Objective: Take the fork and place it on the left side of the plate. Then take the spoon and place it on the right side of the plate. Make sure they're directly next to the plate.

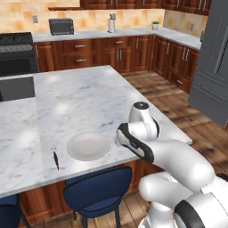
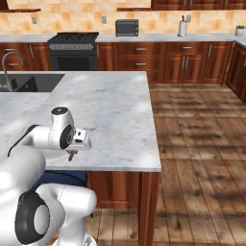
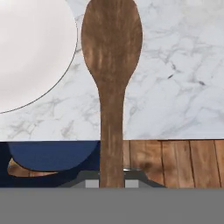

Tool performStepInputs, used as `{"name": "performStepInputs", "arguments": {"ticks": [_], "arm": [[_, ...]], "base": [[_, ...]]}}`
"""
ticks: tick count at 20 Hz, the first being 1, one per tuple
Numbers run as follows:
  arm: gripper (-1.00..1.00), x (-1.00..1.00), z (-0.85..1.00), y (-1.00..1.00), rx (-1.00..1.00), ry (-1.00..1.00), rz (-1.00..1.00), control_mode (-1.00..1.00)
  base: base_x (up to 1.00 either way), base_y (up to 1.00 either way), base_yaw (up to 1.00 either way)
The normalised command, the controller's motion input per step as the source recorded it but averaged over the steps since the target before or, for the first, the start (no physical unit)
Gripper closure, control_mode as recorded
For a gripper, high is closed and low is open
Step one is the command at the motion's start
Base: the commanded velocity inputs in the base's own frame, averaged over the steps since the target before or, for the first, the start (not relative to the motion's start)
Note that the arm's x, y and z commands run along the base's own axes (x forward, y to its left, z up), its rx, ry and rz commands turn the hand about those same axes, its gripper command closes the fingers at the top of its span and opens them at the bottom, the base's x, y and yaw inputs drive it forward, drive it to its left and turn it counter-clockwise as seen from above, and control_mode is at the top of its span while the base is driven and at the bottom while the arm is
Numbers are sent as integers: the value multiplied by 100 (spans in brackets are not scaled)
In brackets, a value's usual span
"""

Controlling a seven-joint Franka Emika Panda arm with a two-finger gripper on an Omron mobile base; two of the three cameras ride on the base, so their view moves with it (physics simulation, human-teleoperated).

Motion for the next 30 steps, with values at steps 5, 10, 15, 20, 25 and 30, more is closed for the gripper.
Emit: {"name": "performStepInputs", "arguments": {"ticks": [5,10,15,20,25,30], "arm": [[100,37,-21,8,0,0,-2,-100],[100,31,-24,7,0,0,0,-100],[100,5,-32,12,0,0,0,-100],[100,14,-29,12,0,0,0,-100],[100,25,-28,1,0,0,0,-100],[100,30,-26,1,0,0,0,-100]], "base": [[0,0,0],[0,0,0],[0,0,0],[0,0,0],[0,0,0],[0,0,0]]}}
